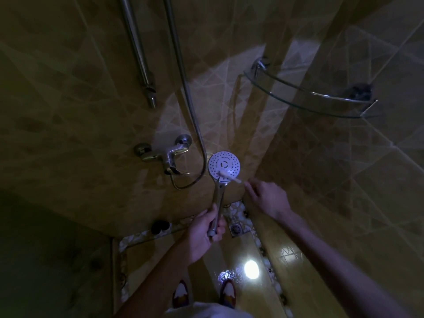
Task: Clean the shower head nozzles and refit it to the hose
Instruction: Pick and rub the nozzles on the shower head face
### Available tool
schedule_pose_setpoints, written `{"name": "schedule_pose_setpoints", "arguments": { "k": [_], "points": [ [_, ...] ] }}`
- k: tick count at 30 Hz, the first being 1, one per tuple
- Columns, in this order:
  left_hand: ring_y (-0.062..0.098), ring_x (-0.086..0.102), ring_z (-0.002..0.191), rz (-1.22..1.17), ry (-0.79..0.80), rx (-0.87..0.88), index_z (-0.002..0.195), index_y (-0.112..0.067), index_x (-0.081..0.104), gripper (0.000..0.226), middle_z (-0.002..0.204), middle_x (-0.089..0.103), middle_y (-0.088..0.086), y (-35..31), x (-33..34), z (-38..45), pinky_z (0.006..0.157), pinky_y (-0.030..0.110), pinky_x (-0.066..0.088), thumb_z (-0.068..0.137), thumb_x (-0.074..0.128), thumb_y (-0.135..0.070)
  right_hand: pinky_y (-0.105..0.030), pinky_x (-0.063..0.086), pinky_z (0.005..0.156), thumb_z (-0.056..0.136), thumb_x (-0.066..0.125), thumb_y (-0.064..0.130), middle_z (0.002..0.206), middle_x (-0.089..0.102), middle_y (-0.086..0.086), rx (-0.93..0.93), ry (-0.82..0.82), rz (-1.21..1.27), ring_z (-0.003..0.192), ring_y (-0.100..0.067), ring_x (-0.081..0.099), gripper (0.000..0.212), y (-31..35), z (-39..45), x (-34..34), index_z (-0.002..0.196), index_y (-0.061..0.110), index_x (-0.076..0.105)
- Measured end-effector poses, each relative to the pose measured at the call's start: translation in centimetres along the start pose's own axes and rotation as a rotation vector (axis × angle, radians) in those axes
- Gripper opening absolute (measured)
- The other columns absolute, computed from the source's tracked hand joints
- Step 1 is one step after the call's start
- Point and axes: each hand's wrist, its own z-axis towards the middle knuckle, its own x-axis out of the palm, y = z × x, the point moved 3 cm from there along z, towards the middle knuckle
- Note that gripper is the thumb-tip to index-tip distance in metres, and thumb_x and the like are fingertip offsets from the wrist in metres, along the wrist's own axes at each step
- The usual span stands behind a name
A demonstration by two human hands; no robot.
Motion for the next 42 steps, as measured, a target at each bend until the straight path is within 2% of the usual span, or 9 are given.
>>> {"name": "schedule_pose_setpoints", "arguments": {
  "k": [3,8,15,19,23,27,33,39,42],
  "points": [
    [0.009,0.042,0.05,0.046,-0.028,0.003,0.107,-0.013,0.041,0.024,0.067,0.045,0.002,0.3,-0.5,0.2,0.041,0.019,0.025,0.095,0.045,-0.034,-0.037,0.053,0.067,0.098,0.029,0.057,0.09,0.071,-0.006,-0.023,0.009,0.006,0.089,-0.03,0.067,0.041,0.3,-1.1,1.0,0.098,0.027,0.057],
    [0.007,0.039,0.045,0.066,-0.049,0.015,0.105,-0.013,0.041,0.023,0.064,0.043,0.001,0.7,0.0,0.3,0.037,0.018,0.023,0.094,0.049,-0.032,-0.036,0.049,0.067,0.098,0.032,0.053,0.093,0.071,-0.01,0.152,-0.093,0.127,0.091,-0.032,0.066,0.041,-2.1,2.2,-1.3,0.097,0.026,0.063],
    [0.007,0.037,0.044,0.024,-0.032,0.041,0.104,-0.014,0.041,0.022,0.064,0.043,0.001,0.3,0.0,0.3,0.038,0.018,0.019,0.094,0.05,-0.031,-0.035,0.053,0.064,0.098,0.03,0.055,0.081,0.069,-0.002,0.001,0.018,0.091,0.08,-0.025,0.068,0.039,-0.1,-2.4,2.4,0.094,0.027,0.056],
    [0.005,0.036,0.041,0.049,-0.04,0.034,0.095,-0.012,0.042,0.022,0.061,0.044,-0.001,0.4,0.0,0.3,0.033,0.015,0.02,0.093,0.05,-0.033,-0.034,0.049,0.066,0.099,0.034,0.053,0.086,0.071,-0.004,0.126,-0.092,0.187,0.087,-0.028,0.067,0.04,-1.5,0.0,0.5,0.099,0.027,0.065],
    [0.005,0.036,0.04,0.059,-0.046,0.043,0.087,-0.011,0.044,0.024,0.06,0.044,-0.001,0.4,0.5,0.3,0.032,0.015,0.02,0.094,0.049,-0.034,-0.03,0.04,0.063,0.099,0.035,0.051,0.079,0.065,0.0,0.161,-0.151,0.234,0.084,-0.027,0.066,0.035,-2.1,0.7,-0.9,0.092,0.028,0.061],
    [0.004,0.034,0.038,0.069,-0.071,0.051,0.086,-0.012,0.045,0.025,0.06,0.042,-0.001,0.5,0.3,0.2,0.032,0.015,0.017,0.093,0.049,-0.036,-0.033,0.049,0.063,0.099,0.033,0.053,0.081,0.07,-0.002,0.021,-0.042,0.107,0.082,-0.027,0.068,0.037,-0.7,-2.0,1.9,0.094,0.027,0.058],
    [0.005,0.035,0.039,0.075,-0.074,0.058,0.085,-0.012,0.045,0.023,0.06,0.043,-0.001,0.4,0.4,-0.1,0.035,0.017,0.016,0.095,0.048,-0.033,-0.039,0.052,0.069,0.099,0.032,0.052,0.091,0.071,-0.01,0.202,-0.16,0.293,0.089,-0.033,0.066,0.039,-1.1,-0.1,0.8,0.094,0.025,0.06],
    [0.004,0.034,0.036,0.069,-0.093,0.07,0.082,-0.014,0.043,0.023,0.06,0.043,0.0,-0.2,0.4,-0.1,0.033,0.015,0.016,0.096,0.047,-0.032,-0.038,0.052,0.066,0.098,0.029,0.055,0.085,0.071,-0.009,0.137,-0.115,0.274,0.084,-0.032,0.067,0.037,0.6,-2.6,4.0,0.094,0.027,0.053],
    [0.004,0.034,0.038,0.079,-0.086,0.062,0.081,-0.015,0.043,0.024,0.061,0.043,-0.001,-0.2,0.3,-0.2,0.033,0.015,0.016,0.095,0.047,-0.032,-0.036,0.05,0.064,0.099,0.032,0.052,0.087,0.071,-0.01,0.174,-0.175,0.306,0.084,-0.032,0.067,0.039,0.0,-1.4,3.1,0.094,0.024,0.058]
  ]
}}
